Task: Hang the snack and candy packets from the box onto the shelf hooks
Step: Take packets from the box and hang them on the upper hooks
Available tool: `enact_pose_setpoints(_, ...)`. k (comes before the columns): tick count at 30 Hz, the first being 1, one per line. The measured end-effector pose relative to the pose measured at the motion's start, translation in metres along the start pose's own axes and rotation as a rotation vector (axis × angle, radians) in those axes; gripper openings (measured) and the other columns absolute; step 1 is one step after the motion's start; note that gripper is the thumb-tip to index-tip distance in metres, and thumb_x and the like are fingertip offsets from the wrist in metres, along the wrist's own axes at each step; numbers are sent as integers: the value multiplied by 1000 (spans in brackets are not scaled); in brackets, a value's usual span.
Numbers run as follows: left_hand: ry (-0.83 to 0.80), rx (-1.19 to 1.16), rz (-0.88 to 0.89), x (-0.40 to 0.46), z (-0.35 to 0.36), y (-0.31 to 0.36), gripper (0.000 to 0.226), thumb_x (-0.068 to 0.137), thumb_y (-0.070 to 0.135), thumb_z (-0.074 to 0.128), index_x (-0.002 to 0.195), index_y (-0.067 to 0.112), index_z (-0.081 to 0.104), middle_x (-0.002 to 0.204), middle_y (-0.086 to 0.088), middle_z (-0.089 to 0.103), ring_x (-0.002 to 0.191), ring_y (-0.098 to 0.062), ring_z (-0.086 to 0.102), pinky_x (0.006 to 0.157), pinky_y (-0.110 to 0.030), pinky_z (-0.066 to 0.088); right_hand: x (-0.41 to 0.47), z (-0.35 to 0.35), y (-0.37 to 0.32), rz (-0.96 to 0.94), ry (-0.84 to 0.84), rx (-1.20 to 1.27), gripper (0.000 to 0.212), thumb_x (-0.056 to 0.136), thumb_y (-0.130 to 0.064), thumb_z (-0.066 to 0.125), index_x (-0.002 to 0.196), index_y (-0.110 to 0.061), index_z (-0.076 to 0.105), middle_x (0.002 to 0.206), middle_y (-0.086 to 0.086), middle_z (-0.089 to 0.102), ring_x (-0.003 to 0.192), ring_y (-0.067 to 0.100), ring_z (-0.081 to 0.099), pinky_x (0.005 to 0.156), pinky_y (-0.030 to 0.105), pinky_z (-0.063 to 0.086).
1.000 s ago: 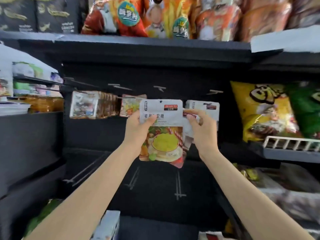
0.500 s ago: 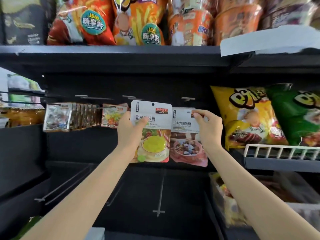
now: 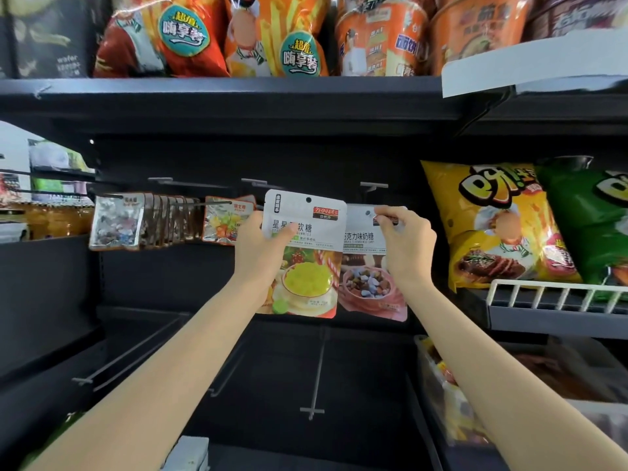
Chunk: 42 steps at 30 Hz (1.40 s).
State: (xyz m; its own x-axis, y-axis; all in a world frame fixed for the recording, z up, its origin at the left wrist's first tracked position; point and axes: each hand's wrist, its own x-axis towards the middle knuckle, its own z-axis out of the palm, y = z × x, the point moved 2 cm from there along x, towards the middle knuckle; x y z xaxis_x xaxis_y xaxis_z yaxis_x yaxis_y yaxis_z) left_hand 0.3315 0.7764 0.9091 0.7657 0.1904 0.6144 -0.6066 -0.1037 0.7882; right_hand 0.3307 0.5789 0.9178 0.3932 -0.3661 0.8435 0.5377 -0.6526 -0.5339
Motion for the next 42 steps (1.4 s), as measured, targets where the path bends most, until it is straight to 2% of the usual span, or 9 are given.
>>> enact_pose_setpoints(9, -24, -11, -16, 1, 1, -1, 25, 90, 17, 61, 115, 16, 59, 113, 6, 66, 93, -3, 62, 63, -13, 44, 11, 24, 24, 95, -237, -300, 47, 93, -5, 53, 138, -17, 45, 133, 12, 37, 119, 24, 49, 89, 28, 50)
enact_pose_setpoints(13, -51, -4, -23, -1, 3, -2, 28, 89, 17, 62, 117, 16, 59, 112, 8, 66, 94, -2, 61, 66, -14, 44, 13, 28, 24, 148, -328, -431, 57, 91, -6, 56, 142, -24, 39, 141, 15, 24, 130, 29, 30, 96, 33, 44)
enact_pose_setpoints(16, -79, -21, -35, -4, 6, -3, 26, 89, 17, 63, 115, 16, 60, 110, 7, 67, 95, -4, 63, 70, -19, 48, 6, 21, 18, 97, -193, -421, 43, 93, -13, 56, 135, -20, 48, 146, 15, 19, 135, 30, 20, 100, 32, 37)
enact_pose_setpoints(19, -130, -62, -66, -8, 15, -4, 24, 88, 16, 64, 112, 15, 59, 108, 4, 68, 95, -7, 65, 78, -28, 55, -3, 4, 13, 56, 11, -30, 28, 97, -16, 47, 124, -18, 55, 130, 8, 41, 120, 20, 41, 82, 9, 36)
enact_pose_setpoints(23, -163, -131, -22, -8, 37, -2, 40, 84, 14, 69, 115, 27, 48, 111, 1, 66, 98, -11, 65, 84, -33, 56, -18, -8, 0, 17, -263, 351, 34, 98, -27, 47, 131, -34, 40, 111, -6, 58, 95, 4, 62, 71, 19, 53)
enact_pose_setpoints(28, -244, 27, 194, -6, 69, 1, 59, 88, 13, 63, 134, 40, 39, 123, 13, 51, 113, -9, 54, 89, -23, 49, -10, -9, 8, -2, -266, 182, 38, 96, -18, 53, 131, -33, 51, 127, -5, 56, 115, 12, 55, 91, 37, 52)
enact_pose_setpoints(32, -249, 155, 187, -3, 82, -4, 41, 92, 18, 59, 131, 30, 52, 130, 2, 54, 118, -16, 51, 99, -33, 43, -5, -12, 17, 52, -263, 87, 38, 97, -18, 50, 134, -29, 52, 126, 2, 55, 98, 15, 59, 67, 9, 46)
enact_pose_setpoints(36, -245, 185, 205, -4, 84, -9, 45, 93, 20, 58, 136, 29, 48, 135, -1, 53, 124, -21, 48, 104, -42, 41, -5, -7, 22, 69, -254, 45, 39, 98, -19, 49, 135, -32, 50, 127, 3, 53, 55, 6, 44, 45, 11, 38)
enact_pose_setpoints(42, -244, 339, 210, 3, 88, -18, 49, 95, 27, 53, 141, 36, 38, 125, -8, 51, 107, -20, 53, 96, -27, 42, -2, 1, 28, 54, -261, -37, 43, 98, -17, 49, 139, -31, 45, 114, 4, 46, 64, 4, 41, 56, 11, 34)
